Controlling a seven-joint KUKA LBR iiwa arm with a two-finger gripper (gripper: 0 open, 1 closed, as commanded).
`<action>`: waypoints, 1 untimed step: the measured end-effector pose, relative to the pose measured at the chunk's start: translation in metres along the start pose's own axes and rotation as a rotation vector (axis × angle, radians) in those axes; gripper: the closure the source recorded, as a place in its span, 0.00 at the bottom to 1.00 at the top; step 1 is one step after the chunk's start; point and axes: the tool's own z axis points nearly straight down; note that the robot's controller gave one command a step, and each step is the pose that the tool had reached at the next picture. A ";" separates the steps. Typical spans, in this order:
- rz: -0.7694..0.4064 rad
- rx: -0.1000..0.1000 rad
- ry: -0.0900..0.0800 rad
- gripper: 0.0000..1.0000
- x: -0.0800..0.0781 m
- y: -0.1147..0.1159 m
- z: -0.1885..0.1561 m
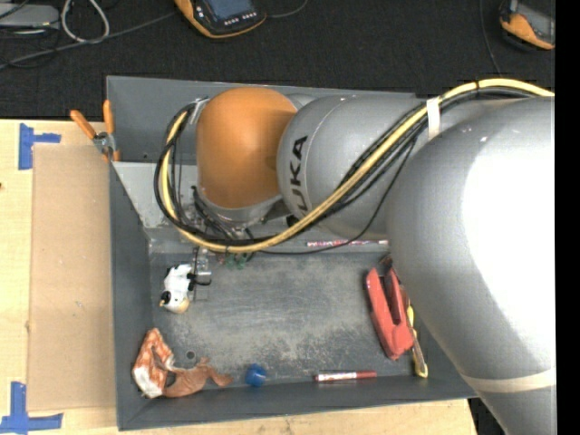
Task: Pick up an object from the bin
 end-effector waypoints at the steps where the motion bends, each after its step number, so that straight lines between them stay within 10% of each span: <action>1: 0.004 -0.002 -0.007 0.00 -0.002 -0.001 -0.005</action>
Offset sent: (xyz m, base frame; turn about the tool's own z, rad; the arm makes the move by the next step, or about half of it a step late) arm 0.0059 -0.0455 -0.0488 -0.3262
